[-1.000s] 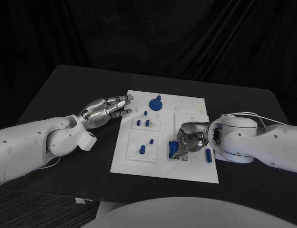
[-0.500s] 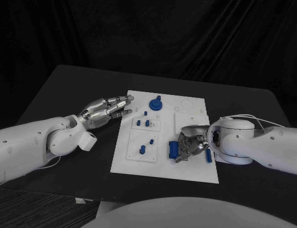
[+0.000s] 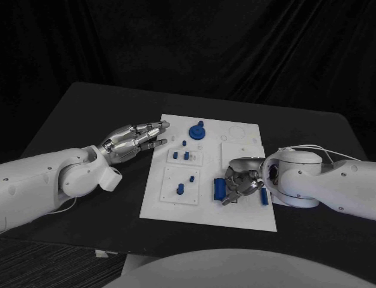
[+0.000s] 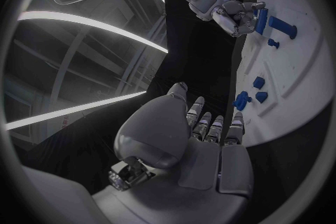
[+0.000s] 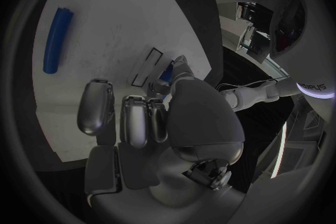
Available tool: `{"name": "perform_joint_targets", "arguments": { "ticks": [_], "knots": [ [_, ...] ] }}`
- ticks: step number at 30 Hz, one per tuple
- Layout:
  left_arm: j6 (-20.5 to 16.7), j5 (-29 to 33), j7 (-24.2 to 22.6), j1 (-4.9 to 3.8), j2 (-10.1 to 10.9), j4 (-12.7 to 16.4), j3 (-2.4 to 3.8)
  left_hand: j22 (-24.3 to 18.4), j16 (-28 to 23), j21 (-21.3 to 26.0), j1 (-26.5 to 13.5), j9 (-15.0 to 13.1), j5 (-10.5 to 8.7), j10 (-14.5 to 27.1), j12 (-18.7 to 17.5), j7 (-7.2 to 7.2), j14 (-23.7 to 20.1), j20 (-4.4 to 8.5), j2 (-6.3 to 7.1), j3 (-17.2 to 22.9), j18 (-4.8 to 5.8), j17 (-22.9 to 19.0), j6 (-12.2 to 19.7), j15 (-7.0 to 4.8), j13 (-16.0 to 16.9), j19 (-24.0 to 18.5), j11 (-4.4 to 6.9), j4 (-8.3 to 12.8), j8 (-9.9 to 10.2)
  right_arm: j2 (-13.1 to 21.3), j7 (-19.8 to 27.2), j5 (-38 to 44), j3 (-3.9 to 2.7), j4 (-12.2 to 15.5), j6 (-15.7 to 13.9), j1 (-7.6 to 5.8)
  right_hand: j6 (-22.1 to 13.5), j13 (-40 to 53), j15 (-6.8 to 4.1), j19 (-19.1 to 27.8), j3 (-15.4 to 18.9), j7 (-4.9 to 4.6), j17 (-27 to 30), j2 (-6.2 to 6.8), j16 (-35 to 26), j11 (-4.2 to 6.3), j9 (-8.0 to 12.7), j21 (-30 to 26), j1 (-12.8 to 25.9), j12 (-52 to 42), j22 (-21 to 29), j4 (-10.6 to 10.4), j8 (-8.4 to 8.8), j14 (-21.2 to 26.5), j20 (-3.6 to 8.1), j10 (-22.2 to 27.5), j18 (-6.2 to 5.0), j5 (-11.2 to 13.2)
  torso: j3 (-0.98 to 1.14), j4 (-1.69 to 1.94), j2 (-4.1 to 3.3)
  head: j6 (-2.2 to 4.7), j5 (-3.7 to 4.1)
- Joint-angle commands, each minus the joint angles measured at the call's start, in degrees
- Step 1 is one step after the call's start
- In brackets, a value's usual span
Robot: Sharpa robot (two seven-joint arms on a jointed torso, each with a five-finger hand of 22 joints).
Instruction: Assemble the parts on the task board
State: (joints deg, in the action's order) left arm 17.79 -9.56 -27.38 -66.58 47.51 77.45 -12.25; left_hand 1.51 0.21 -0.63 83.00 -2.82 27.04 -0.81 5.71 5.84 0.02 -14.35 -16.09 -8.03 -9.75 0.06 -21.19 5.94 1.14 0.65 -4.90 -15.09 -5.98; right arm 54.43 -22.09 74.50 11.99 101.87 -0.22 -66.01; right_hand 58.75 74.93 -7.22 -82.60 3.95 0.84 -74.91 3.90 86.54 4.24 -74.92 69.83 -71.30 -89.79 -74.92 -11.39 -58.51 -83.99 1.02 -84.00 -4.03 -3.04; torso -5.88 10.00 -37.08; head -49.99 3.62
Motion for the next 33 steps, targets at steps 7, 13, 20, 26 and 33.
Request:
{"name": "perform_joint_targets", "arguments": {
  "ticks": [7,13,20,26,33],
  "knots": [
    [1.06,0.27,-0.15,0.13,0.01,0.07,0.07,0.11,-0.13,0.14,0.35,0.01,0.31,0.02,0.32,0.24,0.00,-0.50,-0.13,0.46,-0.62,-0.02,0.00,0.58,0.01,0.00,-0.48,-0.08,-0.23,3.61,0.31,-0.11,-0.07,2.69,-2.19,-0.25,-3.82,15.07,-0.35,0.35,1.64,-0.09,-6.18,0.73,-0.20,0.26,-3.68,-0.97,0.45,-0.21,-8.07,-0.63,3.98,-4.36,0.02,-6.00,-0.57,0.25,0.00,-0.04,-0.03,-0.01,-0.24],
    [1.06,0.27,-0.02,0.13,-0.04,0.00,0.07,0.28,-0.09,0.08,0.39,-0.01,0.38,-0.01,0.43,0.28,0.01,-0.55,-0.12,0.56,-0.63,0.00,-0.12,0.68,0.03,0.08,-0.51,-0.05,-0.30,7.49,-0.44,-6.57,-0.07,4.95,-2.25,-3.14,-7.93,15.07,-0.30,0.40,2.25,-0.16,-6.08,0.47,-0.25,0.20,-1.76,-1.50,0.60,-0.21,-7.85,-1.16,9.05,-4.33,-0.01,-6.00,-0.63,0.22,-0.01,0.00,-0.01,-0.01,-0.28],
    [0.95,0.27,0.18,0.13,-0.36,-0.13,0.07,0.35,-0.07,0.04,0.71,-0.04,0.95,-0.03,0.59,0.42,0.02,-0.69,0.01,0.96,-0.65,0.01,-0.32,0.73,0.04,0.16,-0.54,0.33,-0.44,11.12,-3.00,-13.20,-0.07,5.18,-1.60,-8.08,-2.52,15.07,1.45,-0.28,4.78,-2.26,-5.33,-3.38,-0.58,-1.72,24.13,-2.99,0.41,-0.21,-7.36,-2.38,36.50,-4.24,-1.03,-6.00,-0.80,-1.81,-0.05,0.12,0.11,-0.01,0.07],
    [0.87,0.27,0.26,0.13,-0.61,-0.21,0.07,0.43,-0.06,0.01,0.76,-0.04,1.03,-0.04,0.66,0.43,0.03,-0.71,0.03,1.02,-0.65,0.01,-0.35,0.73,0.05,0.20,-0.55,0.40,-0.47,12.18,-8.61,-14.20,-0.06,3.80,2.05,-10.05,-1.30,15.07,2.90,-0.69,4.76,-4.78,-4.16,-5.32,-0.99,-3.75,39.62,-3.08,1.51,-0.21,-7.66,-1.82,49.74,-4.06,-2.77,-6.00,-0.57,-4.31,-0.08,-0.06,0.00,-0.01,0.08],
    [0.99,0.27,0.27,0.14,-0.90,-0.40,0.07,0.48,-0.04,-0.02,0.83,-0.05,1.13,-0.09,0.83,0.47,0.04,-0.77,0.05,1.14,-0.66,0.02,-0.39,0.70,0.08,0.24,-0.69,0.49,-0.50,12.21,-13.03,-8.66,-0.04,1.69,7.13,-10.16,2.47,15.07,3.14,-0.23,4.99,-4.80,-1.33,-6.68,-2.26,-3.90,46.16,-5.35,2.85,-0.21,-7.14,-0.87,52.45,-3.56,-3.28,-6.00,-1.04,-7.94,-0.08,0.11,0.02,-0.01,0.45]
  ]
}}
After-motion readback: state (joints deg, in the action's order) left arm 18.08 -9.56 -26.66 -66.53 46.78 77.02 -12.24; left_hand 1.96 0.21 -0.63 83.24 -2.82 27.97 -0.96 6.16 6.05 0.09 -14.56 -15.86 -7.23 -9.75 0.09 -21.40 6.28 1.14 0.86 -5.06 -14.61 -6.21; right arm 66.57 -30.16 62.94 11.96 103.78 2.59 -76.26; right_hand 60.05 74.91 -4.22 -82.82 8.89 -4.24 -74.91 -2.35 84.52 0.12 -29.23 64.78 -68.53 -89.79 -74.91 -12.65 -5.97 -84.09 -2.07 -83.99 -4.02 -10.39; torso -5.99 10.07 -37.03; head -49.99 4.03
